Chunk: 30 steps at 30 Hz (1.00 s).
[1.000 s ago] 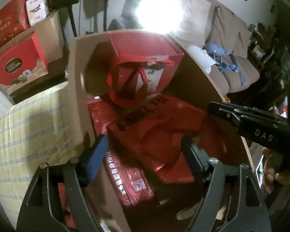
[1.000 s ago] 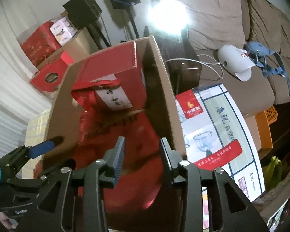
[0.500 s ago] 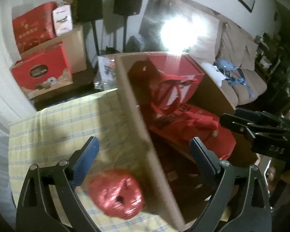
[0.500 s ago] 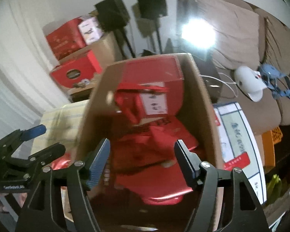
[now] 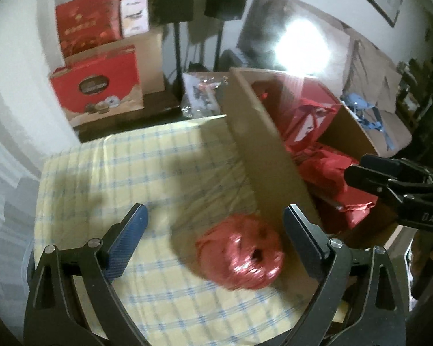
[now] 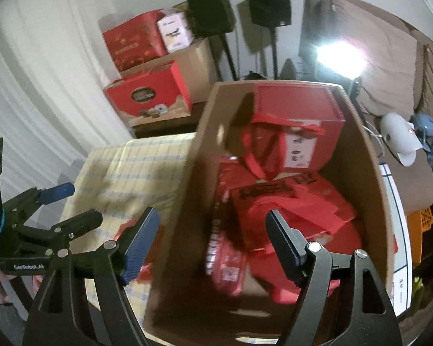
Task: Organize objects
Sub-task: 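Move both grippers back to the red ribbon-wrapped round package on the table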
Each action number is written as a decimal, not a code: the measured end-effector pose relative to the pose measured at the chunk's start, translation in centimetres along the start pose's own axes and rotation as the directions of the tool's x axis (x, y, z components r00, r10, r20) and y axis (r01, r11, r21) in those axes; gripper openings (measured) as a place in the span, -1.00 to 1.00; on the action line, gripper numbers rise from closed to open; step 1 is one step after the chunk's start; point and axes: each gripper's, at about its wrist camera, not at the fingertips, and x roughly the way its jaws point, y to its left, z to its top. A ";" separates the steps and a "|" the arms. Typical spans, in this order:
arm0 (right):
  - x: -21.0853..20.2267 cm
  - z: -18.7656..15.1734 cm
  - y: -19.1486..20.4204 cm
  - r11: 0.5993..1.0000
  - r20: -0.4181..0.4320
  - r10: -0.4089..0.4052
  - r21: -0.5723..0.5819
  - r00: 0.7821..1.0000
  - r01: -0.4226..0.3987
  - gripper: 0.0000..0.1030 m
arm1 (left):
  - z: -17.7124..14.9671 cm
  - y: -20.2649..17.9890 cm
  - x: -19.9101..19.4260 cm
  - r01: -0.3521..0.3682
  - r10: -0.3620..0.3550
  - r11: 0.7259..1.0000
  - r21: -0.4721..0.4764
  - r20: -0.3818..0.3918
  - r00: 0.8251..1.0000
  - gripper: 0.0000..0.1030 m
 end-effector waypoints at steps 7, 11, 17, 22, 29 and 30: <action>0.8 -0.4 2.7 0.999 -0.007 0.033 -0.035 0.999 -0.033 0.51 | -2.7 2.2 0.9 0.018 -0.020 0.999 -0.043 -0.052 0.998 0.82; 1.1 -0.5 4.2 0.997 -0.011 0.049 -0.051 0.999 -0.049 0.51 | -4.0 2.0 1.8 0.016 -0.019 0.999 -0.037 -0.082 0.996 0.82; 1.2 -0.6 5.3 0.997 -0.011 0.060 -0.056 0.998 -0.060 0.51 | -4.7 1.2 3.2 0.022 -0.026 0.999 -0.038 -0.116 0.993 0.82; 1.2 -0.8 5.3 0.997 -0.016 0.060 -0.053 0.998 -0.061 0.51 | -4.7 0.8 4.5 0.061 -0.072 0.995 -0.084 -0.133 0.989 0.82; 1.4 -1.0 4.8 0.998 -0.026 0.053 -0.045 0.998 -0.054 0.51 | -4.5 1.0 6.2 0.052 -0.066 0.993 -0.101 -0.142 0.988 0.78; 1.4 -1.0 4.8 0.997 -0.028 0.053 -0.046 0.998 -0.054 0.51 | -4.6 1.2 6.3 0.057 -0.070 0.993 -0.101 -0.139 0.988 0.78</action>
